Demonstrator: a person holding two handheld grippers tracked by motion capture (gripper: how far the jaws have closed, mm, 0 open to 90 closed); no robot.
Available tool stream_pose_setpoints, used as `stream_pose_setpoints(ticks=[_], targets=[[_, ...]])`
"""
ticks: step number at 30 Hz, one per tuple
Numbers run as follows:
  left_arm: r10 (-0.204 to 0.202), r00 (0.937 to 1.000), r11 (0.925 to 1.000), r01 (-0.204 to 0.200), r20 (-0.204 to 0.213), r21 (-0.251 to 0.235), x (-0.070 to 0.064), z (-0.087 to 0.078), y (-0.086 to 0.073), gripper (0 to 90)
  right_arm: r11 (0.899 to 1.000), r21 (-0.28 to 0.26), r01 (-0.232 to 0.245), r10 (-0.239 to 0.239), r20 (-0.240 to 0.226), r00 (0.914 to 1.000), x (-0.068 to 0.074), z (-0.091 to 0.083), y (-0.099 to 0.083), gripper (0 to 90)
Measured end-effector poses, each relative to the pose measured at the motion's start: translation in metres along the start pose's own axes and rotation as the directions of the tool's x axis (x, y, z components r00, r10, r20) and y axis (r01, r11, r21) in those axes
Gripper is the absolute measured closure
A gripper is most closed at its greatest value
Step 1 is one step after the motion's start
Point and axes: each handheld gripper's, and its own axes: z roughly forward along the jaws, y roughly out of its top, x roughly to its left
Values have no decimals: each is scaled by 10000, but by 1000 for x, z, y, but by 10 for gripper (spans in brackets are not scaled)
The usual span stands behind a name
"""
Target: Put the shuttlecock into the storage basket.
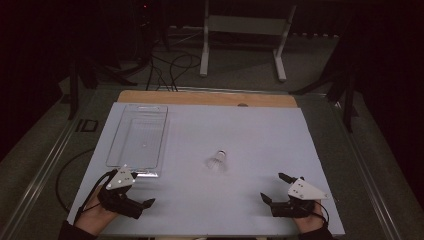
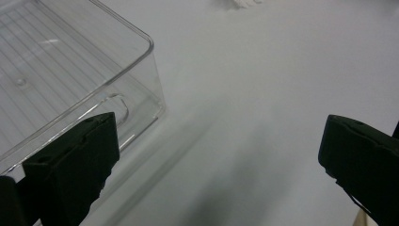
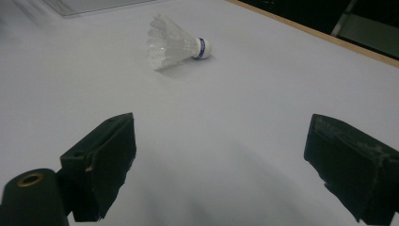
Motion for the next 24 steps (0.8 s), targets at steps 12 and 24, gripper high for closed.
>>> stream_pose_setpoints(ticks=[12,24], targets=[[51,9997,9988,-63,238,490,-2,6,7,3,10000,66,-9,9,-50,10000,0,1,0,96],[-159,9995,9869,111,285,1612,-3,14,16,3,10000,69,-36,36,-69,10000,0,1,0,96]])
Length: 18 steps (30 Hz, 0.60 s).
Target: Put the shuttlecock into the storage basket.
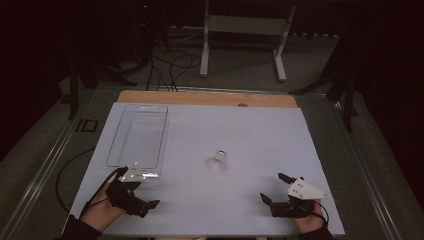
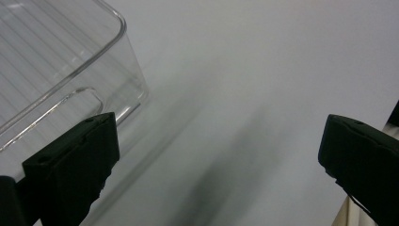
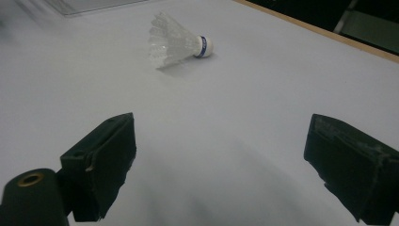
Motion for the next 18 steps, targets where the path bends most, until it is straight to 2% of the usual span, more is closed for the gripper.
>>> stream_pose_setpoints(ticks=[2,5,8,12,18], targets=[[65,9998,9997,-60,-214,254,-2,1,2,3,10000,4,-5,5,10,10000,0,0,0,96],[200,9995,9983,-187,-240,556,-5,3,5,3,10000,0,-9,9,8,10000,0,0,0,96],[303,9994,9965,-288,-185,784,-6,5,7,3,10000,-1,-4,4,7,10000,0,0,0,96],[166,9998,9960,-153,-145,884,-7,5,11,3,10000,11,-7,7,16,10000,0,0,0,96],[272,9996,9908,-269,-7,1326,-11,6,19,3,10000,26,10,-10,34,10000,0,0,0,96]])
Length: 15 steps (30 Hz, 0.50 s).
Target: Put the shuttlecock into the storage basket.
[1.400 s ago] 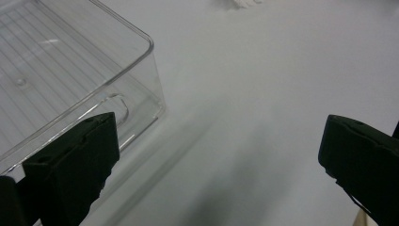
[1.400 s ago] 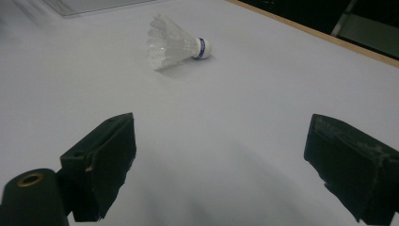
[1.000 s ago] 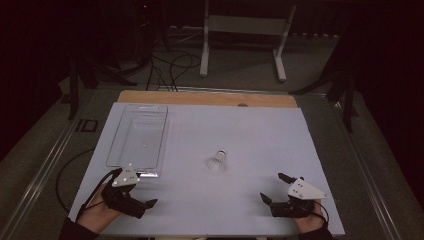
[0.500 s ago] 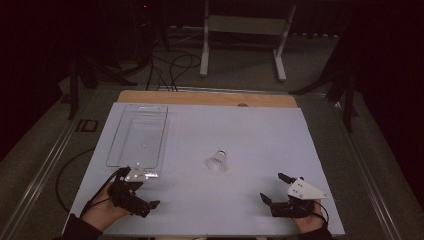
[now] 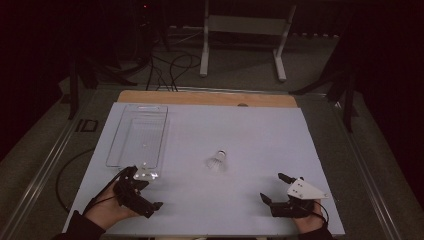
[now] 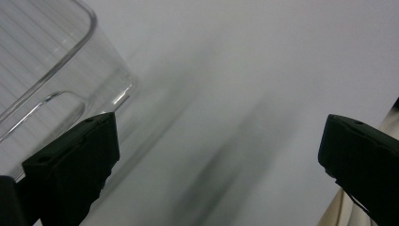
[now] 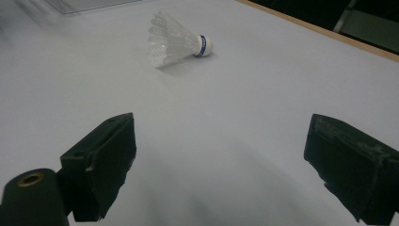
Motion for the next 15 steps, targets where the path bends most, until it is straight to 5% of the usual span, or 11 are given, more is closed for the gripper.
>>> stream_pose_setpoints(ticks=[15], targets=[[467,9984,9967,-487,324,644,-10,5,24,3,10000,30,-9,9,3,10000,0,0,0,96]])
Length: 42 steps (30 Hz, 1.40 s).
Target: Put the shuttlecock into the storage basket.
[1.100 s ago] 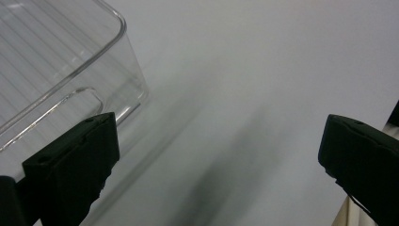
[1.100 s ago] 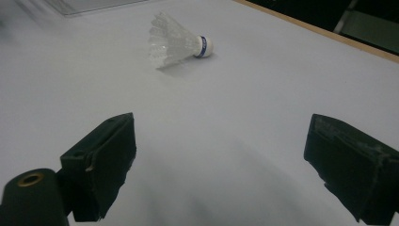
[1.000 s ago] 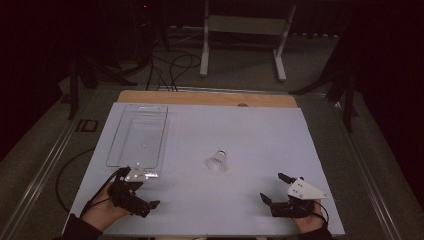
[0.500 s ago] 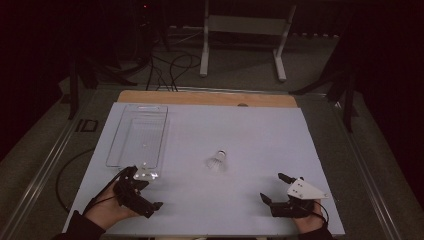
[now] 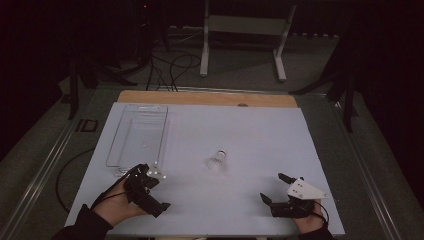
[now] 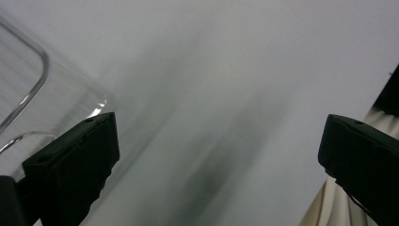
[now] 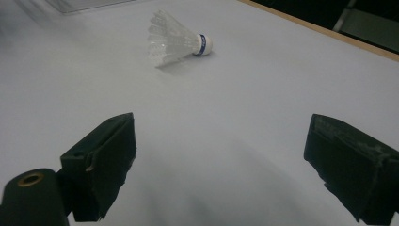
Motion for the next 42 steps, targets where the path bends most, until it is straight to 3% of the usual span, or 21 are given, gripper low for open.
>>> stream_pose_setpoints(ticks=[17,32,42], targets=[[439,9987,9981,-450,245,429,-3,4,24,3,10000,7,1,-1,-11,10000,0,0,0,96],[979,9946,9908,-1006,341,908,-5,10,55,3,10000,62,-54,54,-35,10000,0,0,0,96],[1157,9923,9883,-1195,447,952,-4,12,73,4,9999,87,-69,70,-41,10000,0,0,-1,97]])
